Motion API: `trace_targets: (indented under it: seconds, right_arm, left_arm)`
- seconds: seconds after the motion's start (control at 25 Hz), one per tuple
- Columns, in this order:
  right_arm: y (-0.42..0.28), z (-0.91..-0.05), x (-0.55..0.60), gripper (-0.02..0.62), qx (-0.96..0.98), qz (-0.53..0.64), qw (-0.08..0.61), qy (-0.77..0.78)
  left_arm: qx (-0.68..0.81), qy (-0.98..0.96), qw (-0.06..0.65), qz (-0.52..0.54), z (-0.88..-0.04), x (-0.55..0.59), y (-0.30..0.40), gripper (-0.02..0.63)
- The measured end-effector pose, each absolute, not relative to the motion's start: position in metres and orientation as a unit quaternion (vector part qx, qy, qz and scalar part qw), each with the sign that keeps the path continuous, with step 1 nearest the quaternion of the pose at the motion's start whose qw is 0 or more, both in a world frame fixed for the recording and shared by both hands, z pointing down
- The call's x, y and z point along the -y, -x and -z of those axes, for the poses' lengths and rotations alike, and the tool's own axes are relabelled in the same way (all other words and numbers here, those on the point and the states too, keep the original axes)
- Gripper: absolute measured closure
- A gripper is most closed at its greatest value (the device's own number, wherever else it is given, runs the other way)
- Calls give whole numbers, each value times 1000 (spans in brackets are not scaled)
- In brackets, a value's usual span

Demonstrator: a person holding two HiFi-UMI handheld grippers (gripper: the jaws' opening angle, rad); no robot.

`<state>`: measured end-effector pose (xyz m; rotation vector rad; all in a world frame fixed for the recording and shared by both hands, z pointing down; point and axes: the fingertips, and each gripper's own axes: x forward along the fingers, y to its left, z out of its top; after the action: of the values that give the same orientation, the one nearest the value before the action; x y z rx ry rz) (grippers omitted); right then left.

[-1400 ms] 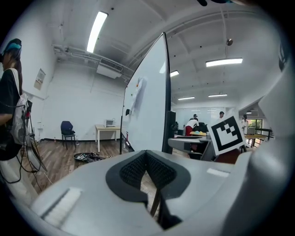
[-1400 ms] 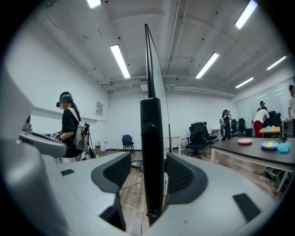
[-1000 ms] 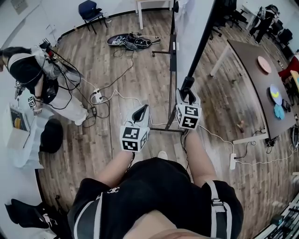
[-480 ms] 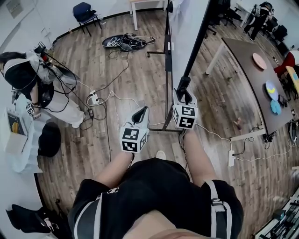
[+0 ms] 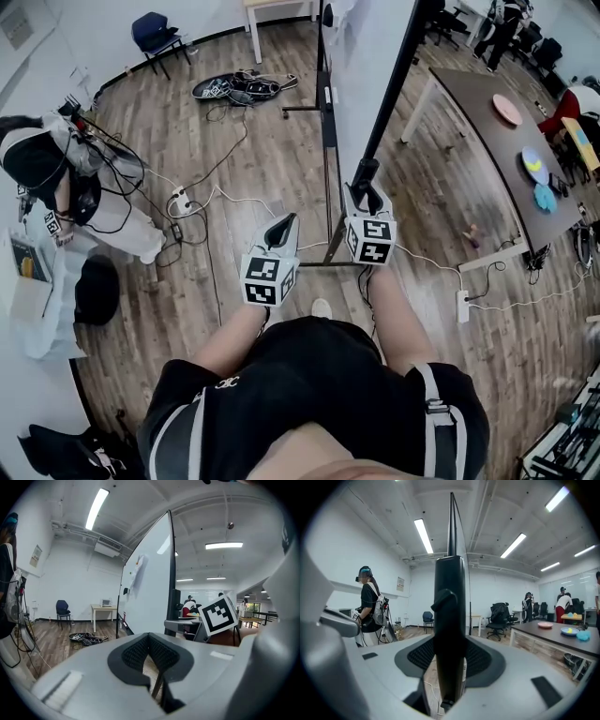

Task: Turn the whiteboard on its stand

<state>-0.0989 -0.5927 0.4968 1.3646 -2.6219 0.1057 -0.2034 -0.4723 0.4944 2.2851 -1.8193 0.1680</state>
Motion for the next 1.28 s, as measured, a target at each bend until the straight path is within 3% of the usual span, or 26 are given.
trace_targets:
  seconds: [1.28]
  right_arm:
    - [-16,-500,460,402,814,-44,62,-575]
  left_arm:
    - [525,-840,115,-73,-509,367,152,595]
